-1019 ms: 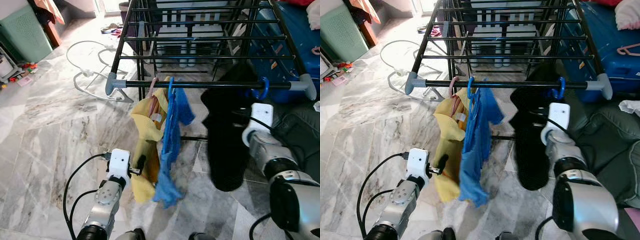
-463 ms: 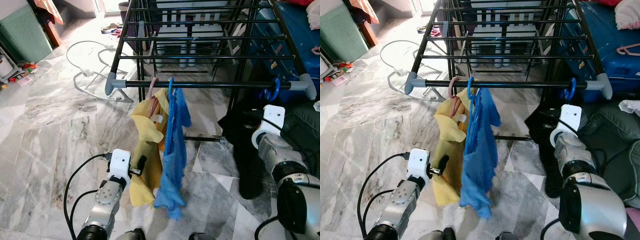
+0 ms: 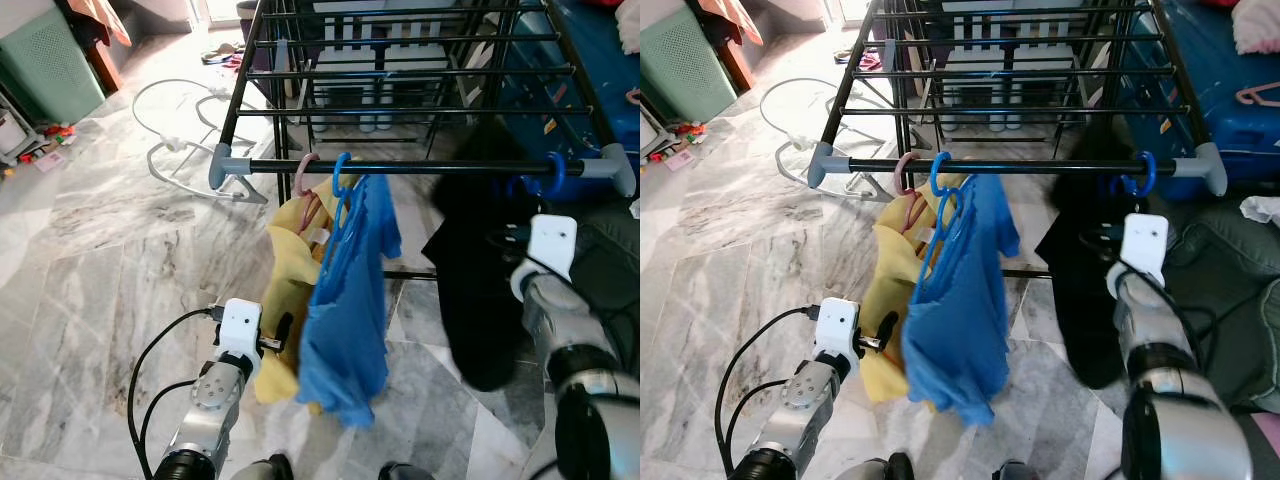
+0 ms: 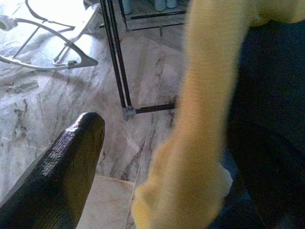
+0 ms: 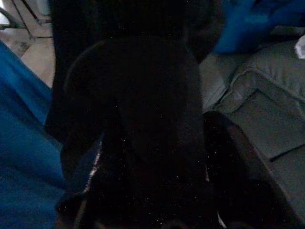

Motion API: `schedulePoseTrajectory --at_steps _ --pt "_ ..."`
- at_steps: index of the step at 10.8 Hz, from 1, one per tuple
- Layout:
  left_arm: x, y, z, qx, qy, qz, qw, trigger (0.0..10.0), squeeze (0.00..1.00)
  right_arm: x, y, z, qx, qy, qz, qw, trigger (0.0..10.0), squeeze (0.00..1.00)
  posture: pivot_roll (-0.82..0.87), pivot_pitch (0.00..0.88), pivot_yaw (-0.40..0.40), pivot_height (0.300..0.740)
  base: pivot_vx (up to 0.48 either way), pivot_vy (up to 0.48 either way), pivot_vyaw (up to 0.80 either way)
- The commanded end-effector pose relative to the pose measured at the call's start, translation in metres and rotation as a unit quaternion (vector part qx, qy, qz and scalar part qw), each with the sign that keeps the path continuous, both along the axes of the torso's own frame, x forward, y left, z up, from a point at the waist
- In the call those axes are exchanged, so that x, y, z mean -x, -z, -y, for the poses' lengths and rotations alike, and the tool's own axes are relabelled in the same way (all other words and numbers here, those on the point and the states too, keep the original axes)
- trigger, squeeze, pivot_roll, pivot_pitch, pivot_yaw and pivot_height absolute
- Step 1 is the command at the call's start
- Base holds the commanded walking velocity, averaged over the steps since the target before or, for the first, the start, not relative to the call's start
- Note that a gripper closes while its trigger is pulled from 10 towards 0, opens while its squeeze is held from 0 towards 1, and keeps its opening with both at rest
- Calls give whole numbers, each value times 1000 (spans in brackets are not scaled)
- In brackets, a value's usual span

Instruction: Hang hanger

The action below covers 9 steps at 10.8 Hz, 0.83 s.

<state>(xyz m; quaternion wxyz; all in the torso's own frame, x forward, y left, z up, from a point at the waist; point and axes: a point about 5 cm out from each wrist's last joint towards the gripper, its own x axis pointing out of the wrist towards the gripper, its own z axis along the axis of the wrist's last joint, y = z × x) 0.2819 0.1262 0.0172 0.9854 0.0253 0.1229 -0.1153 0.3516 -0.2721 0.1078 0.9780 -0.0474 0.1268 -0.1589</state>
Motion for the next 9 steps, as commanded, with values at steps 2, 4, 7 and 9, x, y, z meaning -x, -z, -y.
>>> schedulePoseTrajectory --at_steps 2,4,7,9 --pt "-4 0 1 -2 4 -10 1000 10000 0 6 -3 -7 33 -5 36 999 10000 1000 -241 146 105 740 0 0 0" --pt "-9 -3 4 -7 3 -7 1000 10000 0 13 -3 -12 33 -9 53 998 10000 1000 -263 137 108 740 0 0 0" --pt "-13 -3 9 -16 3 -10 1000 10000 0 35 4 -20 47 -9 66 997 10000 1000 -296 124 102 740 0 0 0" --pt "-17 -4 12 -12 -3 -9 1000 10000 0 51 15 -28 50 -20 65 996 10000 1000 -299 101 93 740 0 0 0"
